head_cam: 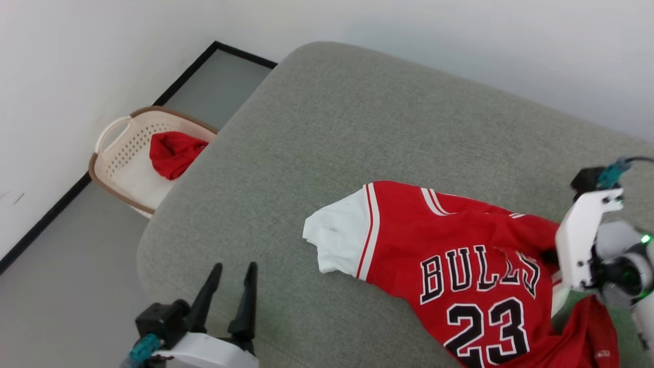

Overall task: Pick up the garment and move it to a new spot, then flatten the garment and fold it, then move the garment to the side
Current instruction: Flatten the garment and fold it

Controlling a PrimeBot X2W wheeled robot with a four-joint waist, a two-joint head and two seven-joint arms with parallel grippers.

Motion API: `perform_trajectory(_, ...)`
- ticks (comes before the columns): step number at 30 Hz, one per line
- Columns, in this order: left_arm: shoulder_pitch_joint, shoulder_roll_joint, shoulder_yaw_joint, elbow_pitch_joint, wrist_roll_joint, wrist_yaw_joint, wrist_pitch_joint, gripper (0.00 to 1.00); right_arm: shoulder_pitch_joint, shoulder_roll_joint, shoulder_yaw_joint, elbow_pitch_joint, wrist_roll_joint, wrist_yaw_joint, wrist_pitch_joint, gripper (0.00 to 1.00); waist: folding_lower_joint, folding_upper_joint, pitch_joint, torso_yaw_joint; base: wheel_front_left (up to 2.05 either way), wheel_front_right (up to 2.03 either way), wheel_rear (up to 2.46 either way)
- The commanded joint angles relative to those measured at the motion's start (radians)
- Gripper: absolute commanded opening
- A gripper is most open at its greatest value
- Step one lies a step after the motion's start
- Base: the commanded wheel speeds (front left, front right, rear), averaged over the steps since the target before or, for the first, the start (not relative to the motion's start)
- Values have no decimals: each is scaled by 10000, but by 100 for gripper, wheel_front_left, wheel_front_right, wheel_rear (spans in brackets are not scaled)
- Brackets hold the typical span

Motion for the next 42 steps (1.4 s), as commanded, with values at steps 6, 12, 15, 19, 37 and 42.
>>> perform_trajectory(6, 141, 198, 187, -13, -61, -30, 4, 100, -434, -656, -163, -351, 274, -14, -169, 0, 0, -1, -358, -543, 0, 0, 0)
perform_trajectory(12, 191, 295, 250, -57, -70, -30, 4, 100, -184, -1378, -445, -949, 539, -14, -62, 0, 0, -1, -550, -1016, 0, 0, 0)
perform_trajectory(15, 201, 321, 242, -66, -69, -29, 4, 100, 197, -1676, -741, -1096, 558, -14, 11, 0, 0, -1, -585, -1204, 0, 0, 0)
perform_trajectory(19, 142, 313, 133, -76, -91, -29, 4, 100, 828, -1869, -1204, -1140, 470, -14, 13, 0, 0, -1, -574, -1352, 0, 0, 0)
perform_trajectory(37, 356, 830, 363, 41, -259, -29, 4, 100, 982, -1073, -1135, -554, 180, -14, -2351, 100, 0, -1, -1126, -2432, 0, 0, 0)
perform_trajectory(42, 636, 1004, 610, -101, -275, -29, 4, 100, 1361, -1307, -831, -1491, 275, -14, -3683, 100, 0, -1, -1389, -2967, 0, 0, 0)
